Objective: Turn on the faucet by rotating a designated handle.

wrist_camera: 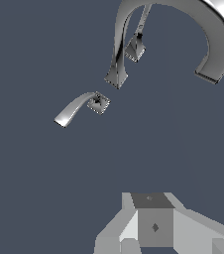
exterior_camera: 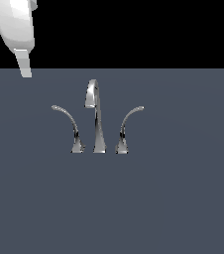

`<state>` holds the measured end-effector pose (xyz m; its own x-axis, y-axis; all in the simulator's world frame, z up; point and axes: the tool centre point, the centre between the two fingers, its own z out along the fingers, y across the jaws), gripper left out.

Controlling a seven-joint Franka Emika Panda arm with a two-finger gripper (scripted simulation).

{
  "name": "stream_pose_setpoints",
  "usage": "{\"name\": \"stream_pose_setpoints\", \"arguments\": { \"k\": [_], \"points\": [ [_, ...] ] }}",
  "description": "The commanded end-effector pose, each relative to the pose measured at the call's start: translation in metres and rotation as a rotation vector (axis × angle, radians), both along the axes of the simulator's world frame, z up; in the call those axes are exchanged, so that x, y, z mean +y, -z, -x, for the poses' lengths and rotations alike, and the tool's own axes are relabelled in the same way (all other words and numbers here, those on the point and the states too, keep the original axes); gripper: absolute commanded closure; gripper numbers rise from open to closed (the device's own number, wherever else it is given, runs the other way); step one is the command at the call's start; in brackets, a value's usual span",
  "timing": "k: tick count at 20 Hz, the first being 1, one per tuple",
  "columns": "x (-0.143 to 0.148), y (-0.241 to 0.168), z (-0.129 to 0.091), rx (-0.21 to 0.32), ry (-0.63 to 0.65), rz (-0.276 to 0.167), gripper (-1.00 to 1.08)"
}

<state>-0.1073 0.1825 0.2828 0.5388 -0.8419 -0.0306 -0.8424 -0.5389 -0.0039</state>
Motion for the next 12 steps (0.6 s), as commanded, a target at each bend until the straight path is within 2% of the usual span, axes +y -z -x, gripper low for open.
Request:
{"name": "stream_pose_setpoints", "arguments": {
  "k": [1,12],
  "points": [
    [0.003,0.009,-0.011,-0.001,0.046,0.001,1.08],
    [0.008,0.045,-0.058,-0.003,0.241,0.009,1.08]
  ]
}}
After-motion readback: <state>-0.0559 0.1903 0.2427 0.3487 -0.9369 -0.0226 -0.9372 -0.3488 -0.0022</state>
